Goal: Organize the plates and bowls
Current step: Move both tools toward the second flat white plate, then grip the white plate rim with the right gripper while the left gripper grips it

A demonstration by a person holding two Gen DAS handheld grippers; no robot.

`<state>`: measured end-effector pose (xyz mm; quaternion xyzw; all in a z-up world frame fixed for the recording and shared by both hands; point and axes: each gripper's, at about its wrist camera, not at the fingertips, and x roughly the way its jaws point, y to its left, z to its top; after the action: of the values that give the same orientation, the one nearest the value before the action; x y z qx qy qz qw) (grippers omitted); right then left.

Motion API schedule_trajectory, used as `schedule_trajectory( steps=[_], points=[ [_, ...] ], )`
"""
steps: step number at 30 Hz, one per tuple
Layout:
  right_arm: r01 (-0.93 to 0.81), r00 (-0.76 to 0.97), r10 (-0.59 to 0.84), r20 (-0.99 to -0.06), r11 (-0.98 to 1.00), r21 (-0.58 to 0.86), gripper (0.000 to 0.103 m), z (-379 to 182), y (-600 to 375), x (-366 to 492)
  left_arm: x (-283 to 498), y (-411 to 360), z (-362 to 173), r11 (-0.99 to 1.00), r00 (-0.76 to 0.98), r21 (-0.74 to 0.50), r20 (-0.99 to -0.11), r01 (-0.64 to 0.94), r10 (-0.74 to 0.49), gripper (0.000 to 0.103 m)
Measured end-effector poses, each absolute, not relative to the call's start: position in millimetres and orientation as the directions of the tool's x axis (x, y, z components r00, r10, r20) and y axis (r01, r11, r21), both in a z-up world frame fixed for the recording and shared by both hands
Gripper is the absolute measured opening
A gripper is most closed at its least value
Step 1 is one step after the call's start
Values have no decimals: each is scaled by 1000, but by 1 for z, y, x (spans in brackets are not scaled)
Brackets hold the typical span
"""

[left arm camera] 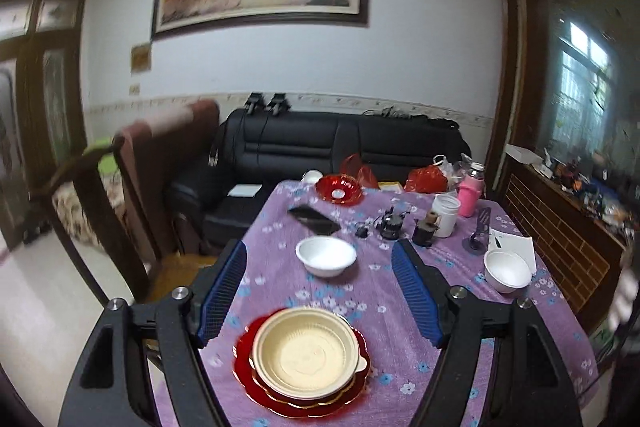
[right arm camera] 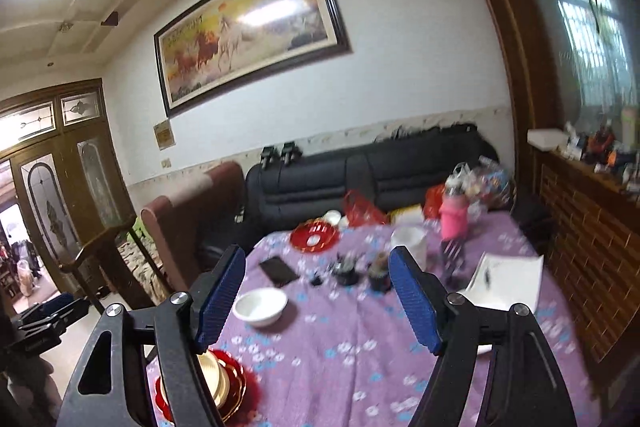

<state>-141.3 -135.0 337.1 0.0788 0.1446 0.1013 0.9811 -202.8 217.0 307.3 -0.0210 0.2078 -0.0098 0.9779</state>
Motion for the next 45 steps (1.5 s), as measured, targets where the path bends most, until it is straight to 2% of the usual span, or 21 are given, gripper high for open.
schedule_trajectory(
  steps=[8, 11, 13, 18, 21, 28, 30, 31, 33, 36, 42, 44, 45],
  points=[
    [-19, 978, 18, -206, 1000, -5, 82, 436, -134, -146, -162, 233, 394, 999, 875, 23, -482, -27, 35, 77],
    [-6, 977, 2, -211, 1000, -22, 90, 457, -125, -136, -135, 245, 409, 999, 846, 2, -531, -46, 40, 93],
    [-31, 969, 26, -246, 999, -17, 90, 453, -115, -122, -122, 249, 403, 999, 825, -39, -565, -21, -5, 95],
    [-113, 902, 101, -419, 994, -3, 90, 385, -80, -64, -77, 248, 331, 983, 711, -171, -683, 63, -164, 95],
    [-135, 839, 128, -529, 991, 26, 90, 337, -62, -23, -49, 252, 282, 968, 615, -246, -755, 55, -227, 95],
    [-161, 692, 230, -685, 973, 165, 89, 246, -31, 66, 10, 273, 220, 955, 547, -295, -805, -30, -231, 95],
    [-166, 625, 294, -723, 955, 245, 83, 211, -20, 95, 31, 280, 205, 950, 542, -306, -809, -59, -227, 95],
    [-166, 604, 311, -734, 950, 266, 80, 201, -15, 105, 42, 283, 196, 946, 533, -316, -814, -70, -232, 95],
    [-164, 550, 345, -760, 938, 307, 66, 170, -3, 128, 67, 290, 177, 932, 507, -348, -824, -101, -253, 95],
    [-151, 486, 384, -785, 922, 358, 59, 132, 12, 154, 103, 299, 146, 907, 467, -396, -835, -145, -290, 95],
    [-160, 450, 432, -781, 900, 406, 58, 80, 33, 185, 155, 306, 99, 879, 416, -442, -844, -182, -338, 95],
    [-159, 444, 446, -777, 893, 422, 58, 67, 38, 191, 168, 305, 84, 873, 386, -445, -855, -200, -347, 92],
    [-159, 439, 455, -775, 888, 431, 58, 60, 41, 194, 174, 304, 77, 871, 373, -448, -857, -202, -354, 87]
  ],
)
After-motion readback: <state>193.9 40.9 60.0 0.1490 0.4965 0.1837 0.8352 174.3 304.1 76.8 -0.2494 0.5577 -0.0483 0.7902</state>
